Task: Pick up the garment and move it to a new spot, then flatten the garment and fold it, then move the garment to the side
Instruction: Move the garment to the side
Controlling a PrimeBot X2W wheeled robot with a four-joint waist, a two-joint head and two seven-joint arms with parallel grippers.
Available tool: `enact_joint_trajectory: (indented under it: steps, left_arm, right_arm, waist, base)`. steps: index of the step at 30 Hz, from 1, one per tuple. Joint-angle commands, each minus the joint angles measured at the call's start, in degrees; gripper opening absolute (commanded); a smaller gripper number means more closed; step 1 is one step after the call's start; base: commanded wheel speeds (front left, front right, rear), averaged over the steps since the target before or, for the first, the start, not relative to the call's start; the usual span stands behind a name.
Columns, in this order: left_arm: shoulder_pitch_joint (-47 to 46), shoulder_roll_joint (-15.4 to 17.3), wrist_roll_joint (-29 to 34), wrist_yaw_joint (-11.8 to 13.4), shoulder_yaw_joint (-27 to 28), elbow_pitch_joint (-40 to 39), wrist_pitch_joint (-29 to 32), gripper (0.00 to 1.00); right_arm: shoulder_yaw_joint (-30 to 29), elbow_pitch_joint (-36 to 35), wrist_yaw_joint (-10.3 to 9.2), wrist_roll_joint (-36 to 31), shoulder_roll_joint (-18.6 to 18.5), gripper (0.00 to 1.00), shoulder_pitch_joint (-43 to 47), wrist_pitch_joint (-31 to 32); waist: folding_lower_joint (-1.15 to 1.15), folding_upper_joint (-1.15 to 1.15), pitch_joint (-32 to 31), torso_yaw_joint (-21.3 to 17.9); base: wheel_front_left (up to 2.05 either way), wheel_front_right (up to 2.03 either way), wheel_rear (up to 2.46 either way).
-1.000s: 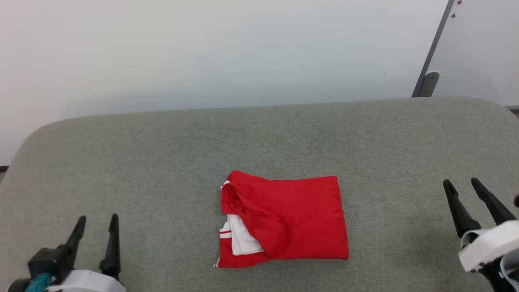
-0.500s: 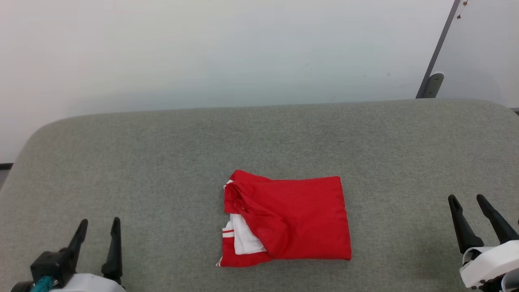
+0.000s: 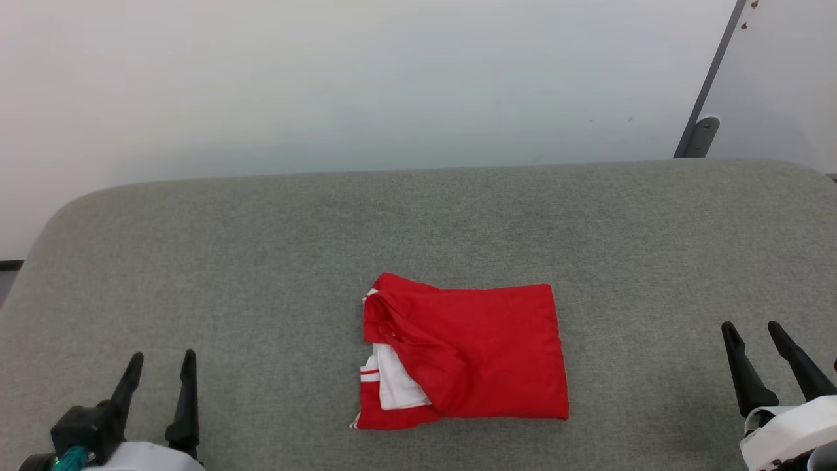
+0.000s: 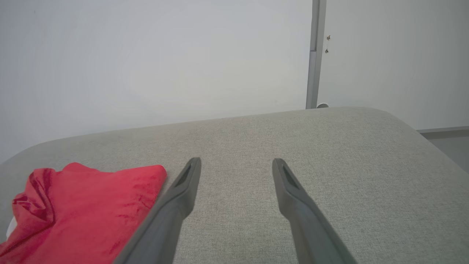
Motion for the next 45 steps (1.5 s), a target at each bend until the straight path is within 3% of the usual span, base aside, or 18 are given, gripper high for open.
enact_joint_trajectory:
  steps: [1,19,30,38,45]
  left_arm:
    - [0.76,-0.08,0.37,0.15,0.12,-0.30,-0.23,1.00]
    - [0.33,0.03,0.31,0.74,-0.57,-0.91,-0.19,1.00]
    - [-1.30,-0.34,-0.02,1.18,-2.05,-1.10,0.07,1.00]
    - [-3.00,-1.25,-0.12,1.08,-3.47,-0.06,-0.11,1.00]
    - [-4.23,-1.66,-0.22,0.93,-3.76,0.99,-0.23,1.00]
  right_arm:
    - [-0.23,-0.32,-0.09,-0.39,0.13,1.00,0.41,0.08]
    - [1.09,-1.15,-0.09,-0.02,1.04,1.00,0.19,1.97]
    - [9.41,0.03,-0.09,2.68,0.83,1.00,-5.67,9.83]
    - [9.98,5.45,-0.09,2.65,-0.50,1.00,-8.83,16.45]
    - [9.42,9.61,-0.09,4.17,0.56,1.00,-10.58,22.71]
  waist:
    - [0.00,0.00,0.05,0.05]
    - [0.00,0.00,0.73,1.74]
    - [0.00,0.00,3.65,7.93]
    - [0.00,0.00,6.81,12.42]
    - [0.00,0.00,8.80,14.12]
  base:
    - [0.00,0.00,0.00]
    - [0.00,0.00,0.00]
    - [0.00,0.00,0.00]
    - [0.00,0.00,0.00]
    - [0.00,0.00,0.00]
